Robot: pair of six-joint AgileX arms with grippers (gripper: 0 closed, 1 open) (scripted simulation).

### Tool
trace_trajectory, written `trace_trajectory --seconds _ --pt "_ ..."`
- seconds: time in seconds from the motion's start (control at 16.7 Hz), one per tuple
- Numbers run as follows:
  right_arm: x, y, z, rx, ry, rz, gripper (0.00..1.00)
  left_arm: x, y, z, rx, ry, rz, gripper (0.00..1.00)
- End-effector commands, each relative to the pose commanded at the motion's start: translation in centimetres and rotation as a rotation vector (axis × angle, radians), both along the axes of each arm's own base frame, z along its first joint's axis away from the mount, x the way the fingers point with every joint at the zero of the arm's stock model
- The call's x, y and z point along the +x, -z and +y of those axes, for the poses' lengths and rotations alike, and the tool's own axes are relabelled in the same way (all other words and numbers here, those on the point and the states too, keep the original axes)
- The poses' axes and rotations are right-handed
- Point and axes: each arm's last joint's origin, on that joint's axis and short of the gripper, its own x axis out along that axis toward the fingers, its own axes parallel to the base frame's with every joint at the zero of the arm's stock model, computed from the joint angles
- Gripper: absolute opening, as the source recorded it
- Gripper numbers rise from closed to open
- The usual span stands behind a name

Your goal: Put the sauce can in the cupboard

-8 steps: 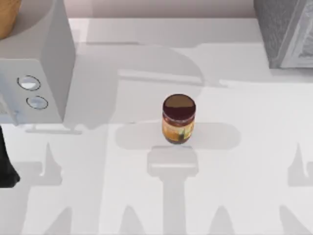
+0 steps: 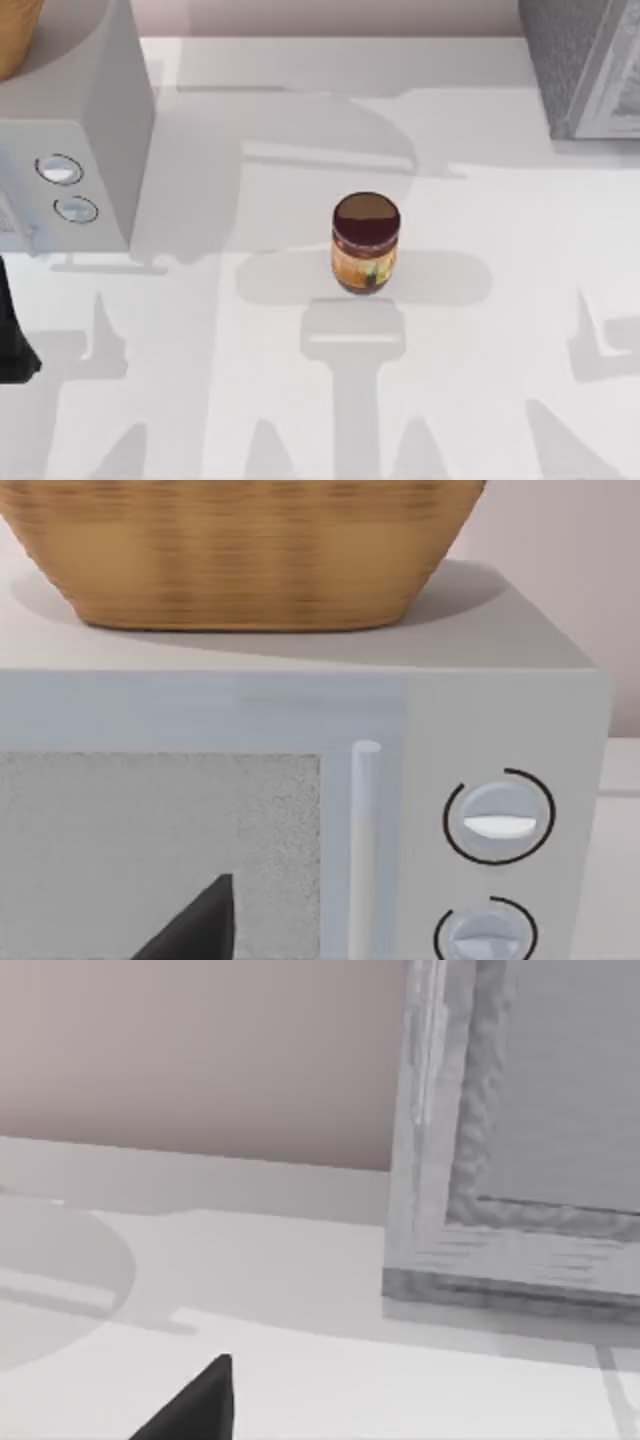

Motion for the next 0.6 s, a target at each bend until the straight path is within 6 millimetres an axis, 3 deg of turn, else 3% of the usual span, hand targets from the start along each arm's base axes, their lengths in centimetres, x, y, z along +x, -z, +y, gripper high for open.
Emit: trace_trajectory --seconds 0.3,0.6 --pt "3.4 -1.7 1.4 -0.043 -0.258 0.113 1.00 0.0 0.0 0.0 0.000 0.000 0.000 1.00" --pt "9.7 -1.9 3.7 -0.053 -0.575 0.205 1.00 0.0 0.0 0.0 0.000 0.000 0.000 1.00"
